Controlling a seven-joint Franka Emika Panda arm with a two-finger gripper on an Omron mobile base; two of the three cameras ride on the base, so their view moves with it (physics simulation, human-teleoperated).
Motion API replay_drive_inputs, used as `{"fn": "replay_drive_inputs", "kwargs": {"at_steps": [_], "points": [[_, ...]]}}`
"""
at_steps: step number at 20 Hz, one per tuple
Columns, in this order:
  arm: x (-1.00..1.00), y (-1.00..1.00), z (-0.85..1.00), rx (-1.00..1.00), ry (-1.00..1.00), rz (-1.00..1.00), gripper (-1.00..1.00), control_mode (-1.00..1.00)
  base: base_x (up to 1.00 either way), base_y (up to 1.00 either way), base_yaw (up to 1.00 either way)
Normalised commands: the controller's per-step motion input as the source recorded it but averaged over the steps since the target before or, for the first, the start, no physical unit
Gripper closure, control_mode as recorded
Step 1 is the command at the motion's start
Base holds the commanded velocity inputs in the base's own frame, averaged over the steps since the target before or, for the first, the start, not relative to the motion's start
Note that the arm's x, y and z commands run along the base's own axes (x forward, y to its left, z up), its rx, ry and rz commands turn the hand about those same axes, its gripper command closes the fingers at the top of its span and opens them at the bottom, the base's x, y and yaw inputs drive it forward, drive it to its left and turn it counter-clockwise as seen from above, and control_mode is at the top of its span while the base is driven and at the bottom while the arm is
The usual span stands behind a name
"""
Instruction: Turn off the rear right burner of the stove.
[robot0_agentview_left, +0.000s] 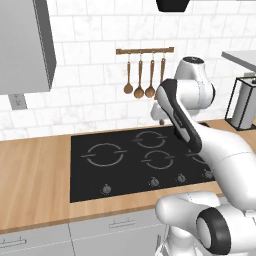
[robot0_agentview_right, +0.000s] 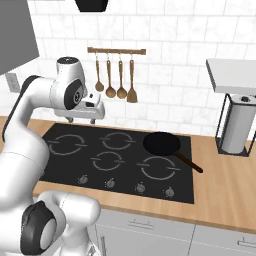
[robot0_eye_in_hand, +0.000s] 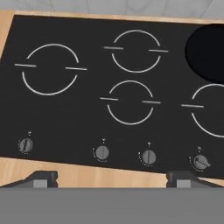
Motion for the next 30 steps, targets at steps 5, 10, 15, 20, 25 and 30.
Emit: {"fn": "replay_drive_inputs", "kwargs": {"at_steps": [5,10,15,20,25,30], "points": [[-0.18,-0.13,-0.23,0.03,0.02,0.00,-1.00,-1.00,0.00,0.00,0.00],[-0.02,-0.64,-0.42,0.06,0.00,-0.03,-1.00,-1.00,0.00,0.00,0.00],[-0.09,-0.97,-0.57,0.04,-0.02,0.00,-1.00,-1.00,0.00,0.00,0.00],[-0.03,-1.00,-0.51,0.00,-0.07,0.08,-1.00,-1.00,0.00,0.00,0.00],[0.15,-0.81,-0.64,-0.08,-0.02,0.26,-1.00,-1.00,0.00,0.00,0.00],[0.34,-0.18,-0.76,-0.19,0.03,0.28,-1.00,-1.00,0.00,0.00,0.00]]}}
